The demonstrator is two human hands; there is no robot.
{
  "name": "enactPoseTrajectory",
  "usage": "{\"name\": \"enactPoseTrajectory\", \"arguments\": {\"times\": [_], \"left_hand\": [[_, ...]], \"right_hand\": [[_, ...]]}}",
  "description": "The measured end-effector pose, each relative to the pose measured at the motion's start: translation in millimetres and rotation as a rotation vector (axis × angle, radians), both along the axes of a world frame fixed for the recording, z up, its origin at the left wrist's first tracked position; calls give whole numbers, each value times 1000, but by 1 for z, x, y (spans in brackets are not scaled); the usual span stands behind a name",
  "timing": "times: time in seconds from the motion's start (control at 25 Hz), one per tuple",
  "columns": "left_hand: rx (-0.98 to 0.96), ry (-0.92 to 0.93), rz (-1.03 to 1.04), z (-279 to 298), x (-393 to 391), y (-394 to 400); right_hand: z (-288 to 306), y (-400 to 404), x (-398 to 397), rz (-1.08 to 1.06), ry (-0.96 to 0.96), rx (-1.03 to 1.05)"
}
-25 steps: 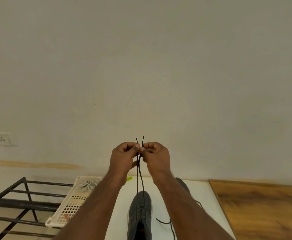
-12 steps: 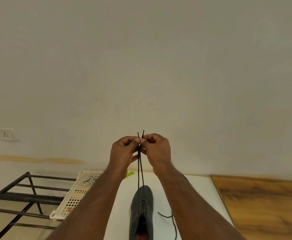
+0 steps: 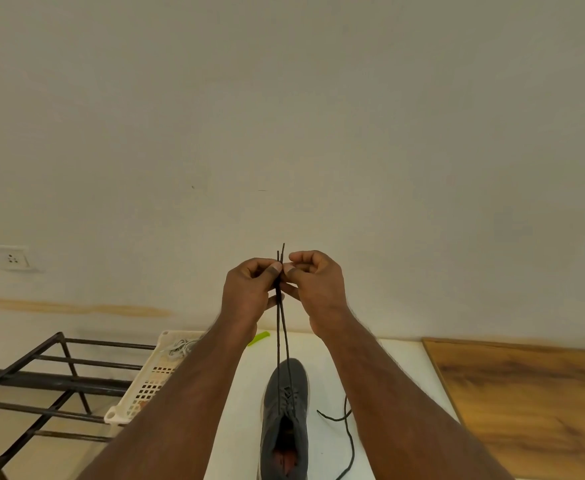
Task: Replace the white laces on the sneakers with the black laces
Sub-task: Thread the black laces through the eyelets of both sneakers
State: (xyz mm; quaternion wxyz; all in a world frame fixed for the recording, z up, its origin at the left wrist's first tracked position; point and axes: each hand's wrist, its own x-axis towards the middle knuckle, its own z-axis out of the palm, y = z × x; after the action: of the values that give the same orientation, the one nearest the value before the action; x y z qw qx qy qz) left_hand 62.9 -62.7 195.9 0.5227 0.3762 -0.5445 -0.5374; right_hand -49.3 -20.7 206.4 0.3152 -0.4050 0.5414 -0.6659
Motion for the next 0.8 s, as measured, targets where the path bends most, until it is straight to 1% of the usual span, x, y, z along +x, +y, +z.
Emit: {"name": "enactPoseTrajectory", "arguments": {"times": [0.16,0.2,0.24,0.36,0.8], "left_hand": [[-15,-36,23,0,-3,1],[-10,-38,16,0,-4,1],[0,-24,9,0,-4,1],[31,12,17,1,-2,1],[36,-7,-26,6,-4,5]], "right_hand": [[-10,1,-1,29,226,81],[-11,2,-1,15,256,88],[-11,2,-2,-20,255,82],[-10,3,-8,-82,169,58],[-12,-2,-6,-97,230,80]]}}
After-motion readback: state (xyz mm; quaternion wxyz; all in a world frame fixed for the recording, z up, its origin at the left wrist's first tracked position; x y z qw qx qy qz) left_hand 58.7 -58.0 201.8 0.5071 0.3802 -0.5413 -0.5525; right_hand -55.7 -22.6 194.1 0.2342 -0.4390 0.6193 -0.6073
